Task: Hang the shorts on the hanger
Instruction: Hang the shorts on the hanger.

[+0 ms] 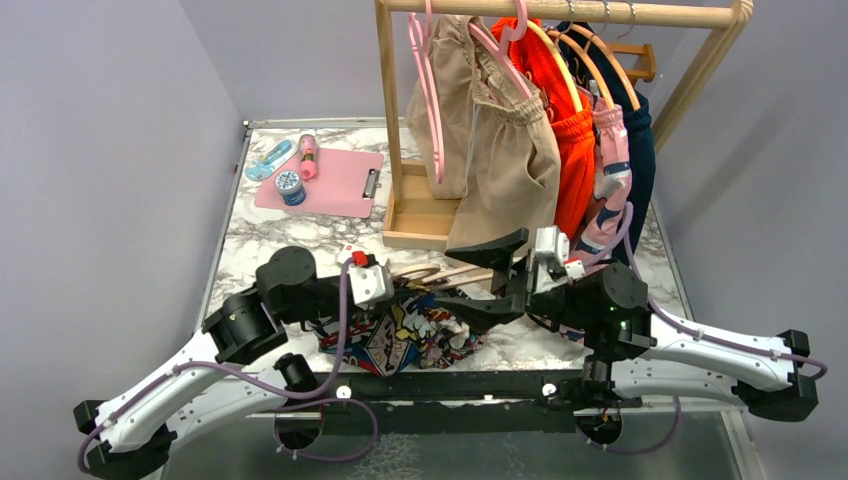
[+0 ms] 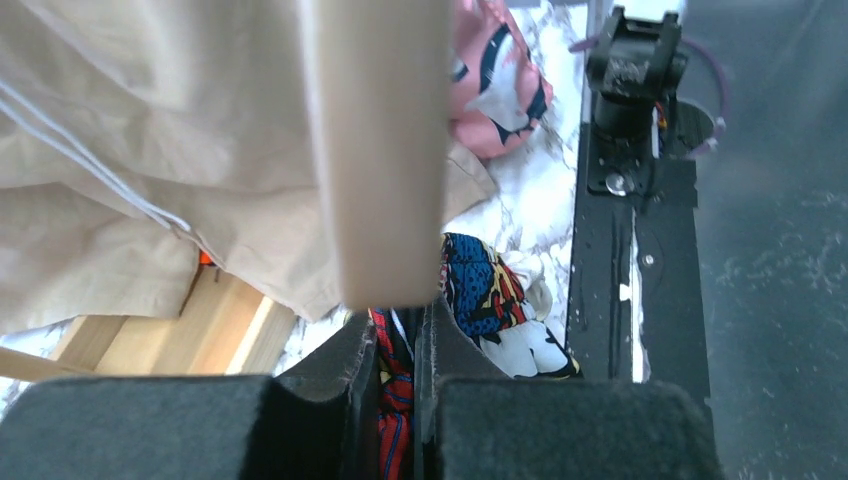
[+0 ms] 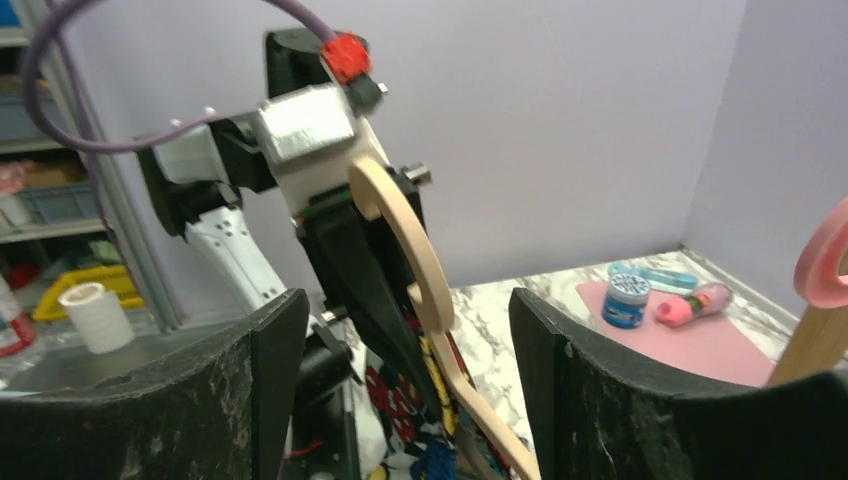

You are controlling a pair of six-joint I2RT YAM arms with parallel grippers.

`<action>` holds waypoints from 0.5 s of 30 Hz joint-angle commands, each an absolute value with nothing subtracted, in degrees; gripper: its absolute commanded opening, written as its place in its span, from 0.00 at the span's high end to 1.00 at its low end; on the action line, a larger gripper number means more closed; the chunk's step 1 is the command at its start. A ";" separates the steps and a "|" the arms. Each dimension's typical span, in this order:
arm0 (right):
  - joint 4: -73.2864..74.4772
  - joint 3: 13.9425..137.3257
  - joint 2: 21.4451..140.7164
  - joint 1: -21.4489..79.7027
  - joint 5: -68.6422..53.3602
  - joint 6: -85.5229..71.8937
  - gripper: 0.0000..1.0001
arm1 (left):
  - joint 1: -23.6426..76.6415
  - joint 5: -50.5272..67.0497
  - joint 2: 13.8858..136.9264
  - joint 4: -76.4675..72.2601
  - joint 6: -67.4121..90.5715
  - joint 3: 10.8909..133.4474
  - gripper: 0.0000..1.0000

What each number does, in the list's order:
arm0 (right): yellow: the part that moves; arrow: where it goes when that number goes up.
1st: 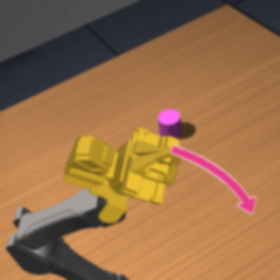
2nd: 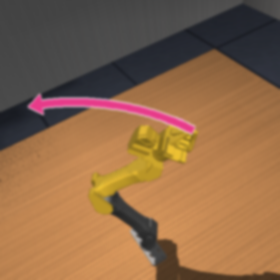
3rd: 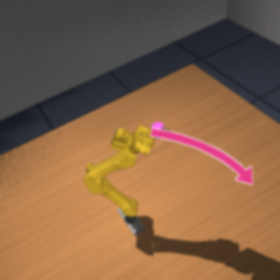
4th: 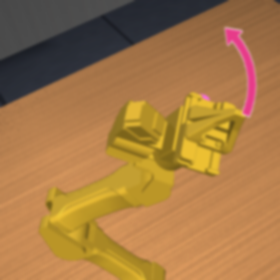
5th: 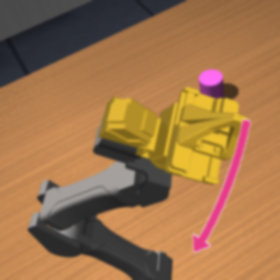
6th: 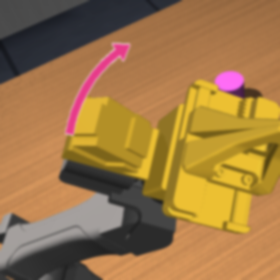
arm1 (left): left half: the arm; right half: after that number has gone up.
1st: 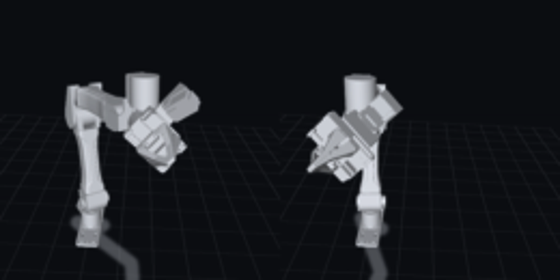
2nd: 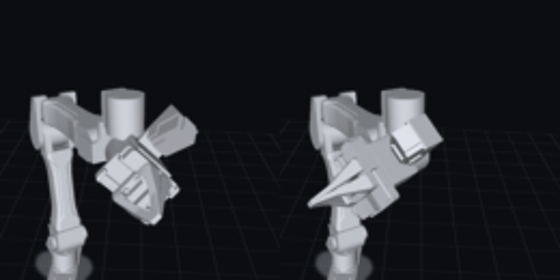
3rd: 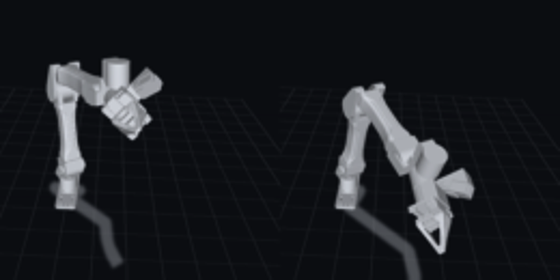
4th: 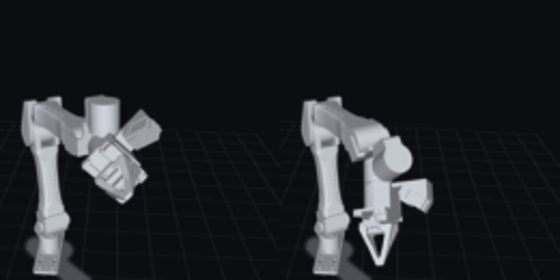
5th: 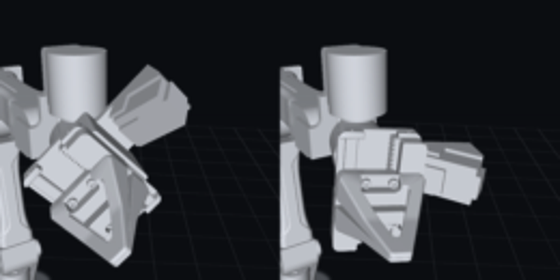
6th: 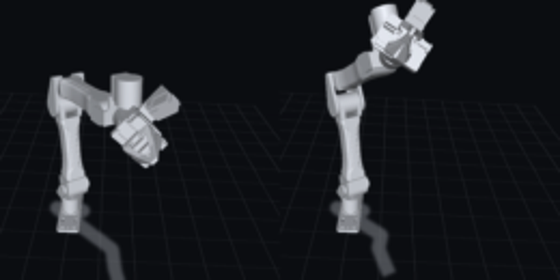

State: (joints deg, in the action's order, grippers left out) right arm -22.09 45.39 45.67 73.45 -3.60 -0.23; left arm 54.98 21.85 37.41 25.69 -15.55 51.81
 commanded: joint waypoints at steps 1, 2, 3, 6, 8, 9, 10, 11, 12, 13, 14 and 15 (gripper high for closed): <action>-13.61 49.21 47.98 73.67 -2.21 -6.36 0.17 | 54.86 16.59 33.93 16.45 -11.91 50.94 1.00; -11.31 50.04 48.35 73.73 -1.97 -7.51 0.15 | 54.93 16.34 33.89 16.21 -12.43 50.99 1.00; -9.30 50.93 48.55 73.66 -1.70 -8.94 0.13 | 54.89 15.90 34.03 16.37 -13.12 50.96 1.00; -0.89 54.26 48.94 73.68 -0.47 -13.85 0.08 | 54.87 15.74 36.06 18.17 -15.71 50.59 1.00; 4.39 56.12 48.43 73.71 0.01 -16.58 0.04 | 54.86 16.34 38.06 20.15 -17.37 50.86 1.00; 5.65 56.15 47.83 73.67 -0.04 -17.80 0.02 | 54.88 16.50 38.82 20.86 -17.64 51.13 1.00; 6.26 55.71 47.09 73.76 -0.24 -18.77 0.00 | 54.86 16.63 39.41 20.66 -17.28 51.09 1.00; 6.52 55.13 46.32 73.71 -0.03 -19.77 0.00 | 54.85 17.05 39.60 19.74 -16.67 50.63 1.00; 6.92 54.70 45.67 73.75 1.64 -21.49 0.00 | 54.89 17.60 39.60 18.39 -15.88 49.89 1.00; 8.01 54.85 45.28 73.66 3.26 -22.76 0.00 | 54.85 18.15 39.67 17.53 -15.49 49.34 1.00; 9.02 55.23 45.00 73.73 4.32 -23.05 0.00 | 54.86 18.58 40.24 17.31 -15.45 49.21 1.00; 9.94 55.42 44.93 73.74 5.19 -23.07 0.00 | 54.85 18.71 41.15 18.05 -15.81 49.59 1.00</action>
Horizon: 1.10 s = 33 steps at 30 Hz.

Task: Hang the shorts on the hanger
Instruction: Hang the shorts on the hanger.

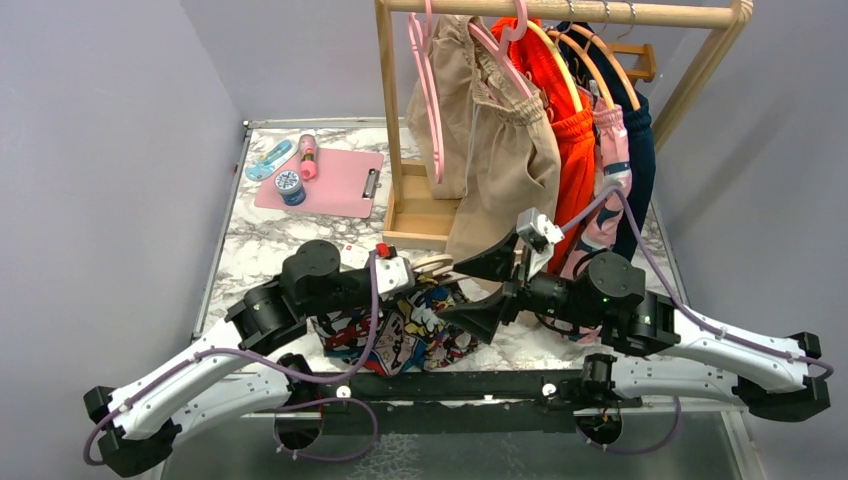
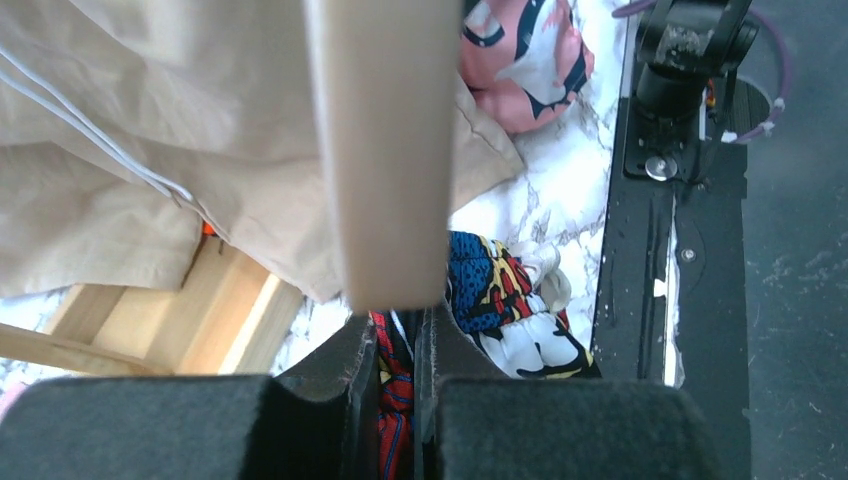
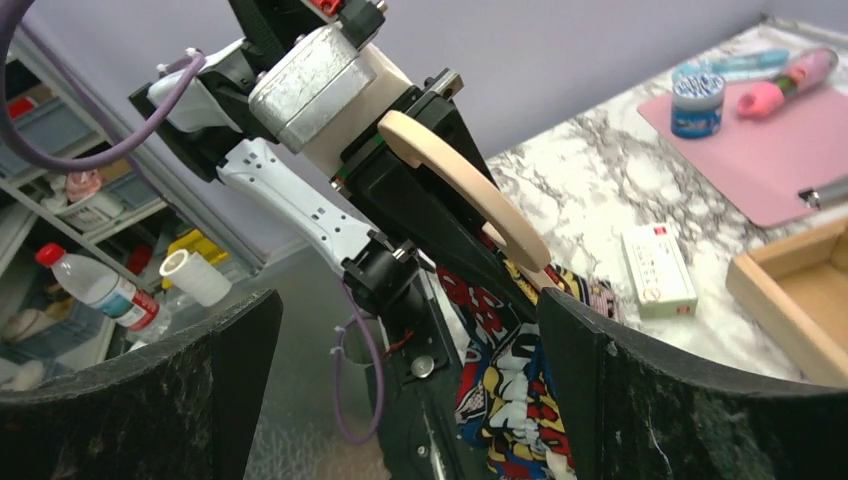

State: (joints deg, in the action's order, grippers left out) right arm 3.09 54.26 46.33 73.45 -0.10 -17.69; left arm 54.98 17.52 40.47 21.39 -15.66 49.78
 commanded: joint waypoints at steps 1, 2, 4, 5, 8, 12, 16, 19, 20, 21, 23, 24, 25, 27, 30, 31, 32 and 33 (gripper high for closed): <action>10.61 55.45 44.79 73.70 6.28 -23.15 0.00 | 54.89 18.69 42.24 19.08 -16.42 50.32 1.00; 10.94 55.19 44.74 73.78 7.36 -23.38 0.00 | 54.92 18.67 43.29 19.97 -16.92 50.93 1.00; 11.43 54.67 44.99 73.72 8.70 -23.52 0.00 | 54.84 18.92 44.51 20.75 -17.13 51.38 1.00; 11.73 54.40 45.33 73.72 9.96 -24.15 0.00 | 54.80 19.16 44.86 20.77 -17.18 51.38 1.00; 13.62 53.44 46.43 73.75 14.75 -29.06 0.00 | 54.84 19.60 45.13 21.20 -16.65 51.47 1.00; 13.69 50.71 45.93 73.69 19.26 -35.69 0.00 | 54.84 16.80 40.86 22.29 -13.12 50.88 1.00; 16.05 52.41 45.28 73.73 19.21 -37.06 0.00 | 54.84 11.26 31.46 23.50 -6.24 47.89 1.00; 20.19 54.74 44.08 73.73 19.55 -35.70 0.01 | 54.87 6.03 25.66 27.40 -3.20 47.92 1.00; 21.11 55.05 43.24 73.68 20.05 -35.91 0.01 | 54.85 4.15 23.59 28.23 -2.93 48.09 1.00; 21.24 54.80 42.00 73.69 20.41 -35.94 0.00 | 54.84 1.85 21.52 28.81 -2.72 48.34 1.00; 19.25 53.31 38.07 73.68 21.31 -35.76 0.00 | 54.85 -0.46 18.18 29.51 -2.64 48.95 1.00; 17.89 52.11 36.14 73.70 21.15 -34.88 0.00 | 54.87 -1.35 17.04 29.97 -2.71 49.45 1.00; 16.14 50.66 34.21 73.77 20.93 -33.74 0.01 | 54.85 -1.97 16.36 30.59 -2.87 49.94 1.00; 16.76 49.30 32.02 73.67 21.57 -34.14 0.00 | 54.80 -2.47 15.94 31.78 -3.30 51.06 1.00; 22.06 49.18 32.53 73.69 24.24 -36.21 0.00 | 54.85 -2.86 15.91 32.68 -3.79 53.07 1.00; 23.36 48.72 33.40 73.73 24.79 -36.81 0.00 | 54.84 -3.27 15.79 32.65 -3.99 53.93 1.00; 23.90 48.13 34.52 73.70 25.19 -37.33 0.00 | 54.84 -3.86 15.67 32.48 -4.34 54.83 1.00; 24.00 47.58 36.13 73.67 25.36 -37.50 0.00 | 54.85 -4.32 15.67 32.02 -4.84 55.59 1.00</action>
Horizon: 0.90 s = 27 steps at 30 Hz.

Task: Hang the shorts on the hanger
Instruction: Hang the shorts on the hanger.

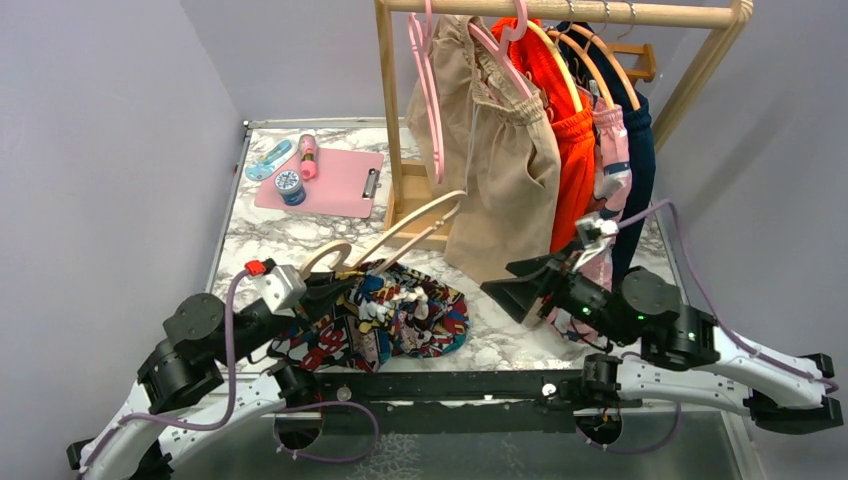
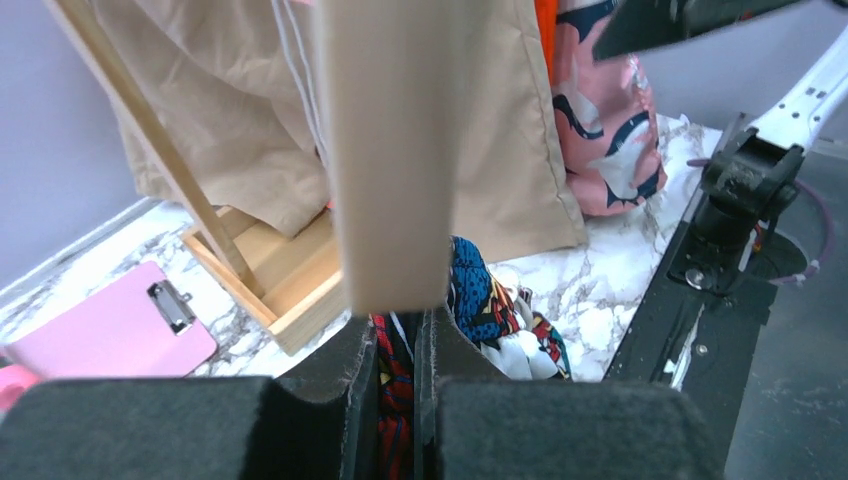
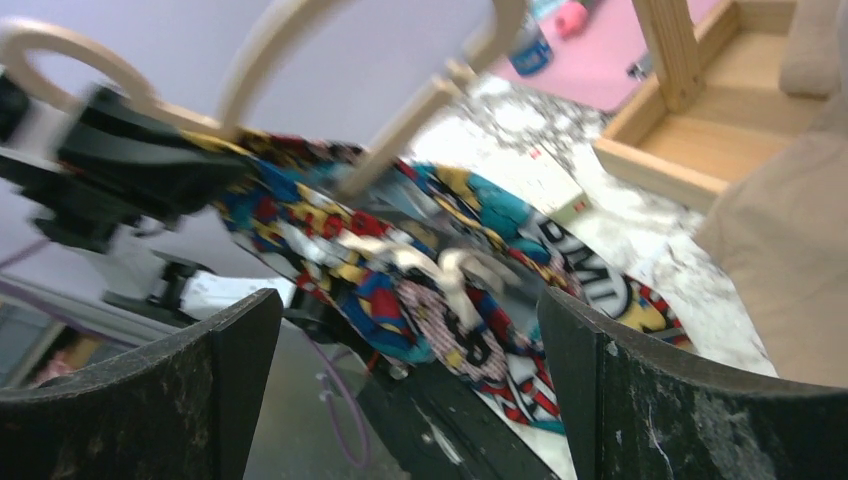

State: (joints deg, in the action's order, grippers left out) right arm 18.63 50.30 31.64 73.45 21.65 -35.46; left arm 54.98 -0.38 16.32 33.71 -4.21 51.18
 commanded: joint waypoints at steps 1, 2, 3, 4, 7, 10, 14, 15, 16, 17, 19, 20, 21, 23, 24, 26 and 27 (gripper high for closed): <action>23.58 47.16 37.89 73.71 25.07 -37.37 0.00 | 54.85 -4.63 15.82 31.51 -5.43 56.19 1.00; 22.81 46.99 39.99 73.75 24.80 -36.91 0.00 | 54.88 -4.84 16.01 30.86 -5.98 56.82 1.00; 22.14 47.05 42.24 73.73 24.60 -36.39 0.00 | 54.85 -4.86 16.37 30.21 -6.40 57.16 1.00; 21.57 47.33 44.34 73.74 24.60 -36.05 0.00 | 54.84 -4.77 16.77 29.44 -6.68 57.36 1.00; 19.41 47.83 49.32 73.71 26.91 -37.01 0.00 | 54.84 -3.77 17.99 26.63 -7.18 57.52 1.00; 17.06 48.22 51.82 73.66 28.03 -38.91 0.02 | 54.84 -2.39 18.94 24.65 -8.10 58.05 1.00; 19.14 51.98 55.75 73.67 30.28 -44.06 0.07 | 54.84 -0.72 21.64 26.33 -9.51 62.29 1.00; 19.94 52.99 56.99 73.63 30.54 -44.61 0.08 | 54.91 -0.49 22.16 27.01 -9.75 63.26 1.00; 20.59 53.94 58.14 73.51 30.70 -44.86 0.09 | 54.88 -0.30 22.47 27.47 -9.90 64.11 1.00; 21.44 54.77 59.34 73.12 30.75 -45.27 0.10 | 54.87 -0.20 22.59 27.80 -9.92 64.70 1.00; 21.64 55.10 60.97 71.95 29.43 -45.02 0.10 | 54.85 -0.08 22.54 27.86 -10.18 65.09 1.00; 20.96 54.68 61.15 71.13 28.76 -44.53 0.10 | 54.84 -0.02 22.44 27.85 -10.23 65.12 1.00; 20.47 54.02 61.06 70.46 26.72 -44.71 0.10 | 54.89 0.12 22.34 27.82 -10.25 65.16 1.00; 18.31 51.78 59.93 68.74 24.06 -45.24 0.13 | 54.85 0.43 22.21 27.90 -10.25 65.27 1.00; 16.52 50.33 59.17 66.99 22.30 -45.42 0.14 | 54.84 0.49 22.17 27.94 -10.41 65.21 1.00; 11.87 47.77 57.34 65.00 18.98 -45.52 0.17 | 54.85 0.44 21.94 28.06 -11.03 65.04 1.00; 10.14 46.68 56.47 64.41 17.87 -45.41 0.18 | 54.84 0.36 21.92 28.18 -11.22 64.92 1.00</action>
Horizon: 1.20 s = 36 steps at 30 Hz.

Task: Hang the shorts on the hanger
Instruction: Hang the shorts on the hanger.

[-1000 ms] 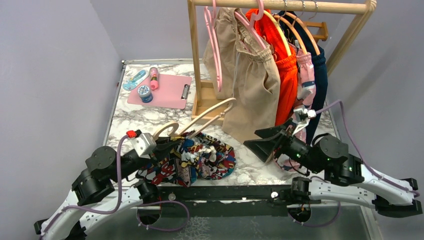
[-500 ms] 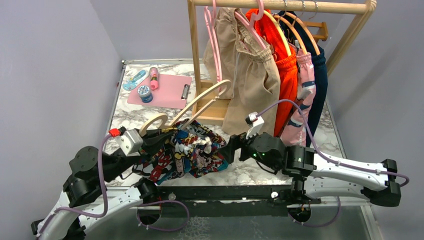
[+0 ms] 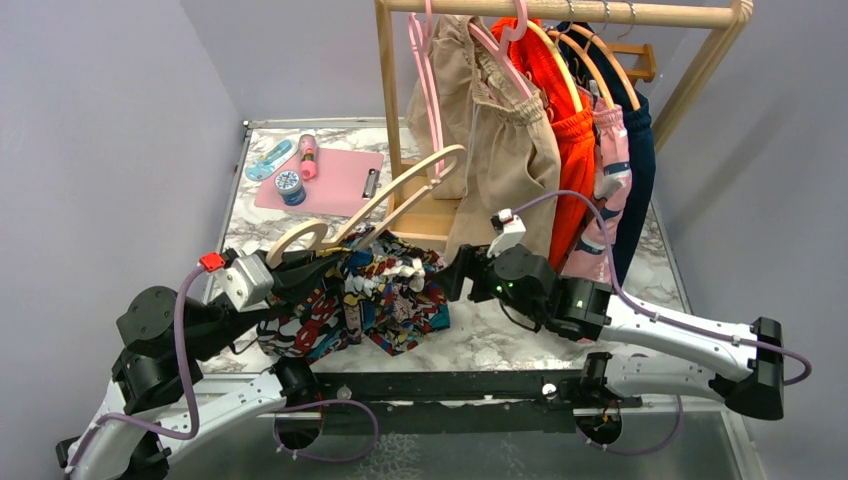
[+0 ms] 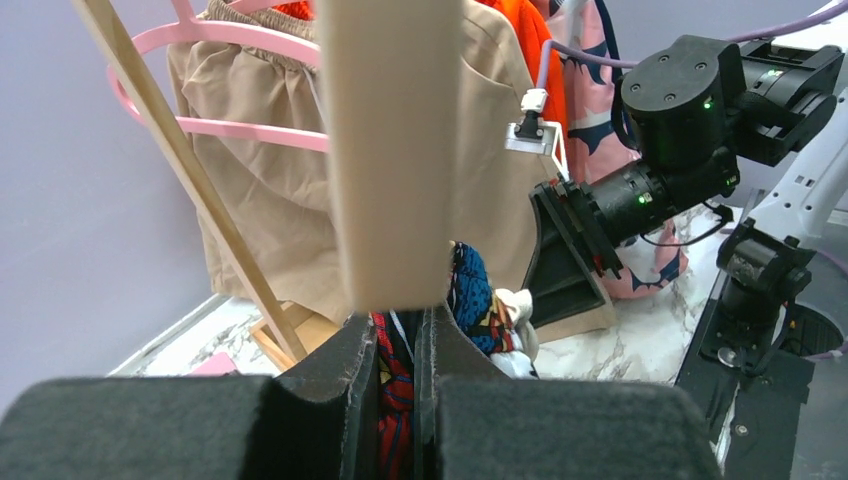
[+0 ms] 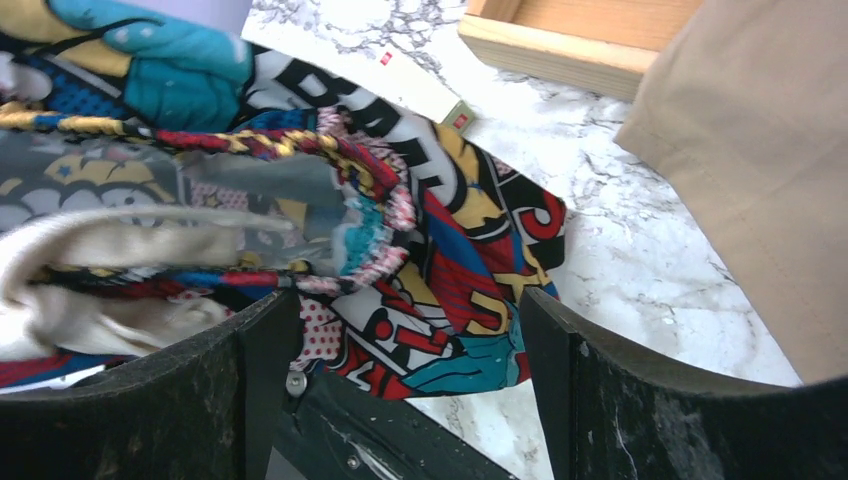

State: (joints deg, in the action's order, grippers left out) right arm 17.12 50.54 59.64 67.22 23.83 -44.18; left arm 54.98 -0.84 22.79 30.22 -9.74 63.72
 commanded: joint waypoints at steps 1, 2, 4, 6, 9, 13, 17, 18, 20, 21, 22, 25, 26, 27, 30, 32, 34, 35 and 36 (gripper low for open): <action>8.90 46.03 55.90 63.92 17.29 -45.42 0.19 | 54.84 0.46 21.88 28.26 -11.50 64.66 1.00; 8.17 45.53 55.49 63.59 16.75 -45.39 0.19 | 54.83 0.61 21.81 28.31 -11.63 64.30 1.00; 6.56 45.01 54.86 63.35 16.21 -45.23 0.19 | 54.87 0.82 21.78 28.27 -11.73 63.51 1.00; 5.22 44.58 54.18 63.32 16.14 -45.20 0.18 | 54.86 1.17 21.79 28.29 -11.81 62.77 1.00; 4.35 44.21 53.29 63.20 17.30 -45.46 0.17 | 54.89 1.52 21.88 28.14 -11.81 62.32 1.00; 6.96 46.04 55.04 62.31 17.55 -45.93 0.25 | 54.84 2.07 21.83 27.85 -11.68 62.48 1.00; 7.26 46.30 57.34 61.89 16.34 -47.41 0.35 | 54.87 2.36 21.55 27.86 -11.48 62.92 1.00; 6.76 45.95 57.64 61.93 15.85 -47.84 0.36 | 54.86 2.37 21.45 27.79 -11.39 63.07 1.00; 5.69 45.05 58.04 61.94 14.94 -48.59 0.38 | 54.85 2.37 21.17 27.88 -11.27 63.31 1.00; 5.05 44.62 58.17 61.96 14.44 -48.78 0.39 | 54.84 2.30 21.04 27.97 -11.18 63.48 1.00; 4.49 44.26 58.37 61.95 13.90 -48.93 0.39 | 54.89 2.24 20.87 28.03 -11.10 63.57 1.00; 3.54 43.95 59.35 61.96 12.38 -48.79 0.40 | 54.88 2.16 20.74 28.49 -11.21 64.05 1.00; 3.56 43.99 59.82 61.96 12.06 -48.84 0.41 | 54.80 2.21 20.82 28.57 -11.24 64.14 1.00; 3.53 44.05 60.30 61.92 11.76 -48.91 0.42 | 54.86 2.27 20.83 28.62 -11.29 64.20 1.00; 3.31 43.84 61.24 61.90 11.41 -48.94 0.46 | 54.84 2.44 20.91 28.63 -11.27 64.38 1.00; 3.10 43.66 61.51 61.88 11.33 -48.99 0.49 | 54.88 2.61 20.99 28.59 -11.24 64.54 1.00; 3.04 43.43 61.63 61.87 11.31 -48.83 0.51 | 54.85 2.72 21.01 28.61 -11.16 64.69 1.00; 2.93 43.30 61.61 61.87 11.33 -48.80 0.52 | 54.84 2.81 21.01 28.59 -11.12 64.81 1.00; 2.78 43.25 61.66 61.87 11.17 -48.69 0.54 | 54.84 2.88 21.01 28.61 -11.01 64.86 1.00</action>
State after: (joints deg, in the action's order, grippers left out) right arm 5.17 44.10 61.34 62.13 12.49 -48.47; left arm 54.98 1.21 21.58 31.44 -11.18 62.37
